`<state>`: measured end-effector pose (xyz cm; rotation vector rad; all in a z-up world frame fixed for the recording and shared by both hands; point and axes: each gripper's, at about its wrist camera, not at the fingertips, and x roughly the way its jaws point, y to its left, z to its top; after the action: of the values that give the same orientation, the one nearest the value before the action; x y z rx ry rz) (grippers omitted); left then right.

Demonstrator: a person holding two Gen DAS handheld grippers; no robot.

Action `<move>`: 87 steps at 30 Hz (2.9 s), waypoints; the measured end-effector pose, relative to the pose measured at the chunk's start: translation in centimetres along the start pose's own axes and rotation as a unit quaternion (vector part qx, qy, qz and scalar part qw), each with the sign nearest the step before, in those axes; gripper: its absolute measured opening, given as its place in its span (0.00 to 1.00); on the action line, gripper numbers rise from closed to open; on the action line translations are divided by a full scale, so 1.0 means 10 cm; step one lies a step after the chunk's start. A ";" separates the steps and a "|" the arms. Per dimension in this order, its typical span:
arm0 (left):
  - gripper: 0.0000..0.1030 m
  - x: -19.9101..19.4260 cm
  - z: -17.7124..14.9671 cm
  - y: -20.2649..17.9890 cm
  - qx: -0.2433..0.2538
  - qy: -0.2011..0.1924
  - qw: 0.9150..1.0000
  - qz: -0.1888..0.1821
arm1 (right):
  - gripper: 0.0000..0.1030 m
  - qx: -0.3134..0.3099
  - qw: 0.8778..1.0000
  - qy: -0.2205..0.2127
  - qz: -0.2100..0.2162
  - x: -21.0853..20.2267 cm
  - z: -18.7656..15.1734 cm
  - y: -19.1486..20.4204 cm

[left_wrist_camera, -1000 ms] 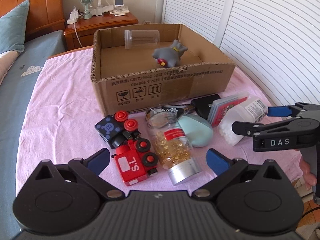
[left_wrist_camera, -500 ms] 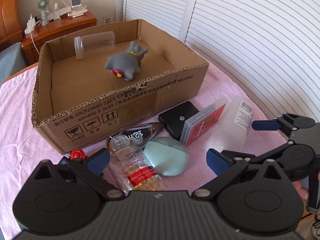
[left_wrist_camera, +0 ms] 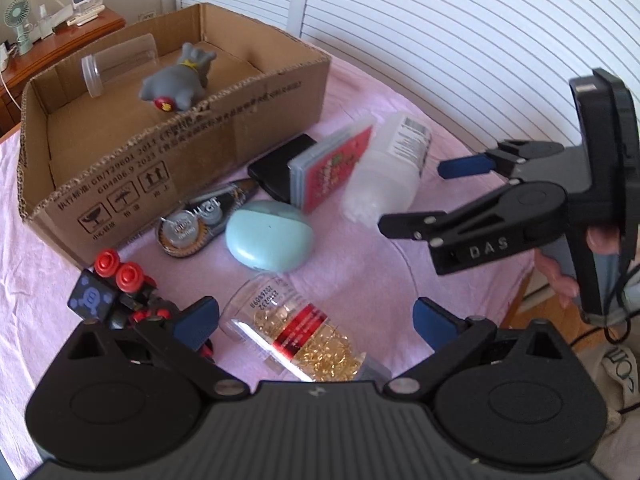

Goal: Organize rigid objects
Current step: 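Grasp the gold-capsule bottle with the left tool while the right tool approaches the white swab container, then close the right tool on the white swab container while the left tool lifts the capsule bottle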

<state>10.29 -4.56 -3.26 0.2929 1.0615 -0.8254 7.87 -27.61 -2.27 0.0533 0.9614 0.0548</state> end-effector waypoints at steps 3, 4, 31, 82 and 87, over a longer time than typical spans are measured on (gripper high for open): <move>0.99 -0.01 -0.05 -0.06 0.024 0.005 1.000 -0.004 | 1.00 -0.002 1.000 0.001 0.002 -0.01 -0.01 -0.01; 0.99 0.00 -0.06 -0.07 0.031 0.006 1.000 -0.001 | 1.00 -0.002 1.000 0.001 0.002 -0.01 -0.01 -0.02; 0.99 0.21 -0.20 -0.32 0.116 -0.037 0.987 0.103 | 1.00 -0.005 1.000 -0.018 0.016 -0.12 -0.04 -0.05; 0.92 -0.22 -0.07 -0.18 -0.001 -0.057 0.996 0.069 | 0.84 -0.108 0.991 -0.058 0.055 -0.31 0.23 0.11; 0.92 -0.39 0.19 -0.01 -0.016 -0.075 0.993 0.087 | 0.84 -0.119 0.989 -0.067 0.066 -0.43 0.38 0.12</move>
<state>10.50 -3.93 1.05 0.2875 0.8947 -0.6614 8.52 -26.81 3.50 -0.0981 0.8113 0.2836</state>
